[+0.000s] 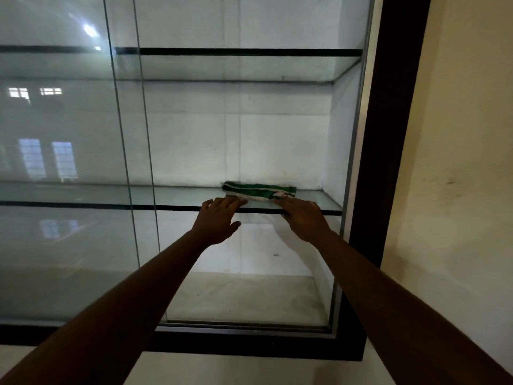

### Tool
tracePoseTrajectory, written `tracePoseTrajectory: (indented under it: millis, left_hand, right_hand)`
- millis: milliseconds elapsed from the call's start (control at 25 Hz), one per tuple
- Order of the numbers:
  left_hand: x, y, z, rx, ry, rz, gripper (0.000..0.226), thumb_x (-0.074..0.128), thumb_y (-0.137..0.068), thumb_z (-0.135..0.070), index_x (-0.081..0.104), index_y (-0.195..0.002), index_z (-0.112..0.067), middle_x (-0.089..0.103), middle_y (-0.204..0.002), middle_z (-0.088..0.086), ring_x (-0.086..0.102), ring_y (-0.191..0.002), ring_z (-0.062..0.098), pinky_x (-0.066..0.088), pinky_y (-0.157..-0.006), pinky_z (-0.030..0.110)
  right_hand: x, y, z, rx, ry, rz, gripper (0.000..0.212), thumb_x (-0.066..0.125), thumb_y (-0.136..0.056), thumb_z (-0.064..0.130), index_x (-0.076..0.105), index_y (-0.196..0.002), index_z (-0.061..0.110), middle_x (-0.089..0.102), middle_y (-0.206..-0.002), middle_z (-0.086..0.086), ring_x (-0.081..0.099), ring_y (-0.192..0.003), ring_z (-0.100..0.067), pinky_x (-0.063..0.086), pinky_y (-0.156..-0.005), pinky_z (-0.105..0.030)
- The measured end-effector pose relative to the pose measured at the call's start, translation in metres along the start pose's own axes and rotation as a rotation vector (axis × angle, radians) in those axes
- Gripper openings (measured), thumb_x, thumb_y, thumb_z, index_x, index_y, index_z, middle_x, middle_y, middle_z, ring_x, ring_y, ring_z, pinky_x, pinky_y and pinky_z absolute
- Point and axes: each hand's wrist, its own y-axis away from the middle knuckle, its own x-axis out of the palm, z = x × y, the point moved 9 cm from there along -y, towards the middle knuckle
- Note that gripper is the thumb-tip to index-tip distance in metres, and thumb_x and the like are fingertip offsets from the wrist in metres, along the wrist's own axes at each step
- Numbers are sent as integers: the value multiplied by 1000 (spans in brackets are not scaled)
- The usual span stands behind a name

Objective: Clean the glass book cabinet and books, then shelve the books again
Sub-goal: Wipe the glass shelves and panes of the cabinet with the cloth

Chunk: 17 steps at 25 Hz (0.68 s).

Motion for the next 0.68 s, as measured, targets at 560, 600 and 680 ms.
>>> tracePoseTrajectory:
  millis: [560, 600, 680]
  left_hand:
    - [-17, -11, 5, 277, -38, -420, 39, 40, -88, -43, 71, -107, -28, 73, -97, -6, 71, -71, 15, 34, -46, 13]
    - [-17, -10, 5, 283, -26, -419, 38, 40, -90, -40, 70, -110, -26, 72, -104, -5, 71, -83, 15, 43, -50, 17]
    - [-14, -12, 4, 269, 1, -382, 35, 41, -96, -34, 68, -115, -24, 68, -115, -2, 67, -100, 20, 55, -64, 28]
  right_hand:
    - [4, -10, -4, -221, 140, 37, 45, 55, -92, 29, 45, -136, 32, 57, -131, 0, 66, -91, -22, 50, -64, -27]
    - [5, -9, -3, -250, 179, 2, 50, 66, -83, 24, 53, -131, 28, 63, -122, -2, 69, -81, -21, 49, -53, -24]
    - [12, -10, -11, -213, 174, 20, 65, 77, -67, 16, 56, -127, 27, 66, -117, -5, 70, -86, -20, 52, -51, -24]
